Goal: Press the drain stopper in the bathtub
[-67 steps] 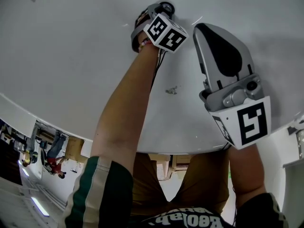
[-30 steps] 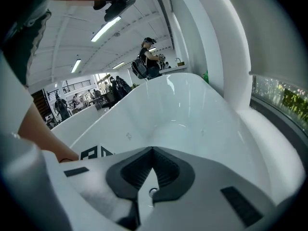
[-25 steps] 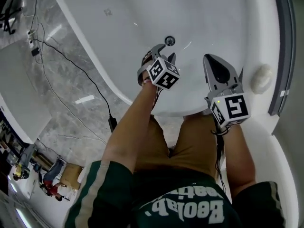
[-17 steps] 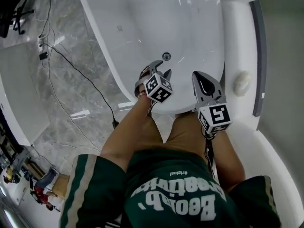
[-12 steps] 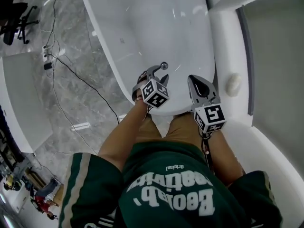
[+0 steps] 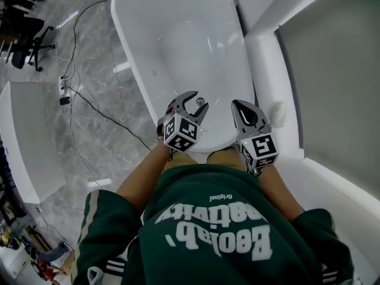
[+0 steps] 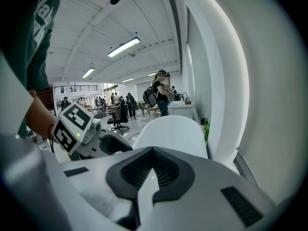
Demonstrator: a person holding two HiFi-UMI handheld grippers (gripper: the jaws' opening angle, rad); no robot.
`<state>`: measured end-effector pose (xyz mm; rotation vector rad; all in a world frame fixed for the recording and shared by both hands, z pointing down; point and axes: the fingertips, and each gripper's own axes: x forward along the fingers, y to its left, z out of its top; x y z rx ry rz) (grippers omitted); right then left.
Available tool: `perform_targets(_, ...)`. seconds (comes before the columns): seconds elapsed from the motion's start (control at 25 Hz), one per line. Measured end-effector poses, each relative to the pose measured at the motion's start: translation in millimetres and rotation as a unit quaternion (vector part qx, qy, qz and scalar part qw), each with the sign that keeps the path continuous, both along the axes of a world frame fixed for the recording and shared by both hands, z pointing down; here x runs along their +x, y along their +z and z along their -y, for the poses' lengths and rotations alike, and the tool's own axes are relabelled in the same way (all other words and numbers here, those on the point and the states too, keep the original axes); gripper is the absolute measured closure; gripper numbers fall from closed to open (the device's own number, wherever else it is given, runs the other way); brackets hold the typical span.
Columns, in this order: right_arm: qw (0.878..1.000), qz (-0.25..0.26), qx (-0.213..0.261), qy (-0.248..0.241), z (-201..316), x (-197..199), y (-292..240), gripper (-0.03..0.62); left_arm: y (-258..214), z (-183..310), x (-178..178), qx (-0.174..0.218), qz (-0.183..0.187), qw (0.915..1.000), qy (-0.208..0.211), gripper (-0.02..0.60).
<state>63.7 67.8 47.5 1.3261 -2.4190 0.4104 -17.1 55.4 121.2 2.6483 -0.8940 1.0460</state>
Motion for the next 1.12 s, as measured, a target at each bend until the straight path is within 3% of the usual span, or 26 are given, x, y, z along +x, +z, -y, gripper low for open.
perform_targets(0.12, 1.000, -0.001, 0.022, -0.011, 3.4, -1.3, -25.4, 0.580, -49.7, 2.8, -2.4, 0.025, -0.053, 0.9982, -0.015, 0.382)
perform_targets(0.4, 0.996, 0.030, 0.080, -0.030, 2.0, -16.6, -94.8, 0.580, -156.6, 2.4, -21.1, 0.111, -0.116, 0.9870, -0.014, 0.390)
perform_targets(0.64, 0.988, 0.040, 0.138, -0.057, -0.6, -37.6, -145.6, 0.580, -237.9, -8.8, -31.2, 0.226, -0.201, 0.9531, 0.013, 0.451)
perform_targets(0.76, 0.984, 0.037, 0.156, -0.075, 3.5, -47.3, -159.7, 0.580, -260.2, -10.3, -35.8, 0.260, -0.206, 0.9433, 0.016, 0.502)
perform_targets(0.84, 0.982, 0.038, 0.164, -0.083, 6.8, -52.4, -165.0, 0.580, -269.9, -7.0, -43.2, 0.271, -0.207, 0.9400, -0.001, 0.572)
perform_targets(1.12, 0.981, 0.044, 0.170, -0.079, 10.6, -52.4, -165.3, 0.580, -282.9, -4.6, -51.2, 0.277, -0.224, 0.9341, -0.022, 0.572)
